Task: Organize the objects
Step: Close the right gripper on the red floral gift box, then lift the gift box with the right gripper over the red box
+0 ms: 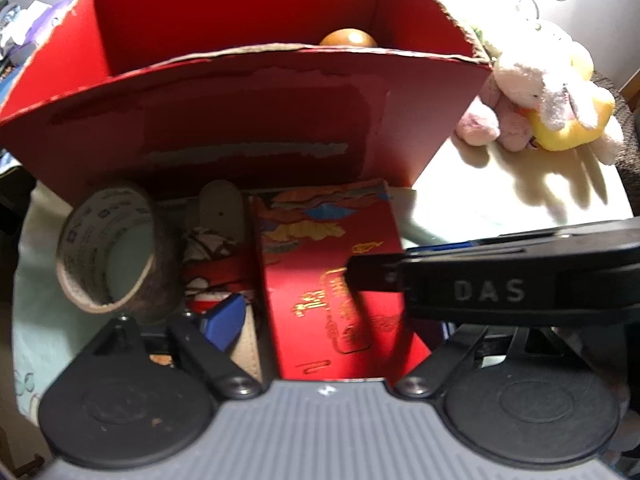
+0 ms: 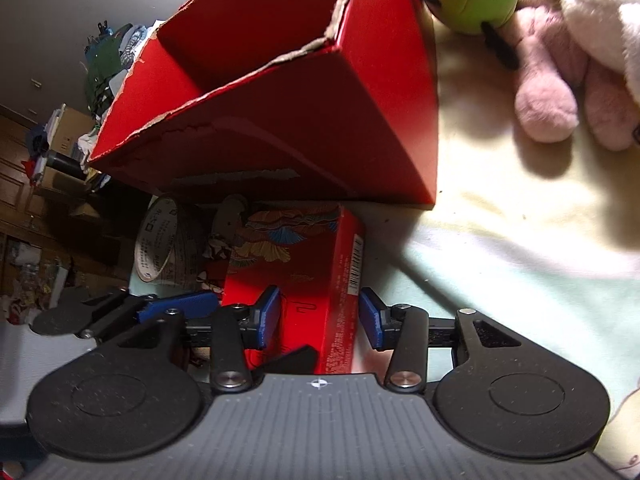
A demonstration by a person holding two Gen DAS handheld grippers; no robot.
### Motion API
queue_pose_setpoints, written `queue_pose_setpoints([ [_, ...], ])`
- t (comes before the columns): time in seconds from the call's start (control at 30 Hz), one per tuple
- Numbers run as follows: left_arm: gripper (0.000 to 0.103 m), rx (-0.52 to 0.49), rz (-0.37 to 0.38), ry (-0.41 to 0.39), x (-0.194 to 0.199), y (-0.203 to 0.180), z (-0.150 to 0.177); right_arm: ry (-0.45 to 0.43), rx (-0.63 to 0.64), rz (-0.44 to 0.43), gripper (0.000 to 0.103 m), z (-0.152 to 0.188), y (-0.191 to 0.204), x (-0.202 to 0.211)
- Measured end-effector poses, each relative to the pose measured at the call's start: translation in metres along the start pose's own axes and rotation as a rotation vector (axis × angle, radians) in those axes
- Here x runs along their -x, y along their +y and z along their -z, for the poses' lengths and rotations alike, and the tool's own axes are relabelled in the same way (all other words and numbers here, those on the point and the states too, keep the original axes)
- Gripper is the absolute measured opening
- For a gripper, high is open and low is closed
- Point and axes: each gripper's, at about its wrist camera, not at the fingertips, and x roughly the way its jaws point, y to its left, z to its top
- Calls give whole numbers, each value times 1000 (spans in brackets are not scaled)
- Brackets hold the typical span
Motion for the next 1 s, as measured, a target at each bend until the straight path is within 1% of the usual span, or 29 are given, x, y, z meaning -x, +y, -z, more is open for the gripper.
queue_pose_setpoints([
  [0.07, 87, 6, 42, 7, -2, 1, 0, 7, -10, -13, 47, -1, -1, -1],
  [0.13, 87, 10, 53, 4, -3, 2, 1, 14, -21, -30, 47, -2, -4, -3],
  [0.17, 87, 16, 64, 1, -4, 3, 1, 18, -29, -39, 50, -2, -6, -3],
  [0.3, 88, 37, 99, -17, -4, 9, 1, 36, -55, -61, 53, -2, -12, -4],
  [0.37, 87, 44, 106, -26, -6, 10, 2, 44, -63, -71, 54, -2, -14, -5],
  [0.5, 86, 38, 111, -39, -8, 9, 3, 46, -54, -79, 53, -2, -17, -2],
  [0.6, 85, 27, 116, -30, -7, 6, 1, 56, -46, -82, 52, -1, -20, 2],
  [0.73, 84, -26, 129, -19, -2, -5, 1, 59, -61, -92, 52, 4, -31, 15],
  [0.83, 81, -75, 159, -14, 4, -14, 0, 47, -98, -97, 52, 11, -43, 28],
  [1.0, 80, -193, 202, -13, 9, -40, -6, 8, -152, -82, 51, 25, -59, 52],
])
